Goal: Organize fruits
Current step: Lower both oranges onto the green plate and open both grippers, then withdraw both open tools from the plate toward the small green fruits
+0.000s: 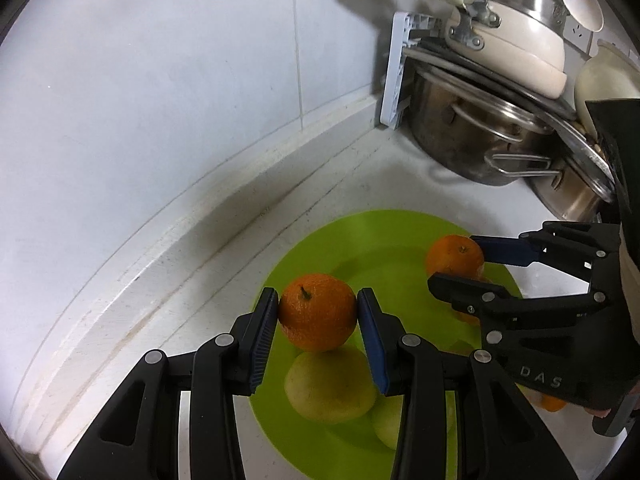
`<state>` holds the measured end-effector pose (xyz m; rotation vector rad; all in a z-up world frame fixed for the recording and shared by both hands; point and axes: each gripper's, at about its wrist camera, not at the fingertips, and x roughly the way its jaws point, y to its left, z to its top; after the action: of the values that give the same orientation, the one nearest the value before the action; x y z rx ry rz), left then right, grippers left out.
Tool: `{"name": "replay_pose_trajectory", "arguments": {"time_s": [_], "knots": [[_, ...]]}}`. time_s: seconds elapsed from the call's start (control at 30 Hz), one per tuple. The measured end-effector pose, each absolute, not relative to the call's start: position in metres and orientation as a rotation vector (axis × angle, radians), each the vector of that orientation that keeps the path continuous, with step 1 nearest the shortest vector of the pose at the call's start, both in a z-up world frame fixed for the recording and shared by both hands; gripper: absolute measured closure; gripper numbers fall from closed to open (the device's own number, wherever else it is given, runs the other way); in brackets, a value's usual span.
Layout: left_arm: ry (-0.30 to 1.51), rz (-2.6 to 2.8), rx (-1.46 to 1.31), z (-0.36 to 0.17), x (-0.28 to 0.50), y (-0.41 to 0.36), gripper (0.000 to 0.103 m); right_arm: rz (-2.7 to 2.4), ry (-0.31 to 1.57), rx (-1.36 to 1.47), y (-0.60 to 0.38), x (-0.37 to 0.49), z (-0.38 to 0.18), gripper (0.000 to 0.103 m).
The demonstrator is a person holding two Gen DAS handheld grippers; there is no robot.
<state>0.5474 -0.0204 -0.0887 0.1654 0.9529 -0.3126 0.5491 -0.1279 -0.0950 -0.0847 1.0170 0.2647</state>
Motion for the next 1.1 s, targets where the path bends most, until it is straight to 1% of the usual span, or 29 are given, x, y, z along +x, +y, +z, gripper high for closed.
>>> {"name": "replay_pose_trajectory", "arguments": {"time_s": [0.47, 0.93, 1.1], "knots": [[0.959, -0.318, 0.182, -0.096, 0.549, -0.022, 0.062, 0.271, 1.032, -0.100, -0.124, 0.549, -0.100, 0.059], [0.916, -0.308, 0.156, -0.073, 0.530, -0.017, 0.060, 0.274, 0.967, -0.106, -0.123, 0.533, -0.079, 0.059], [0.883, -0.293, 0.145, -0.055, 0.513, -0.016, 0.056, 0.275, 0.933, -0.091, -0.129, 0.518, -0.065, 0.059]]}}
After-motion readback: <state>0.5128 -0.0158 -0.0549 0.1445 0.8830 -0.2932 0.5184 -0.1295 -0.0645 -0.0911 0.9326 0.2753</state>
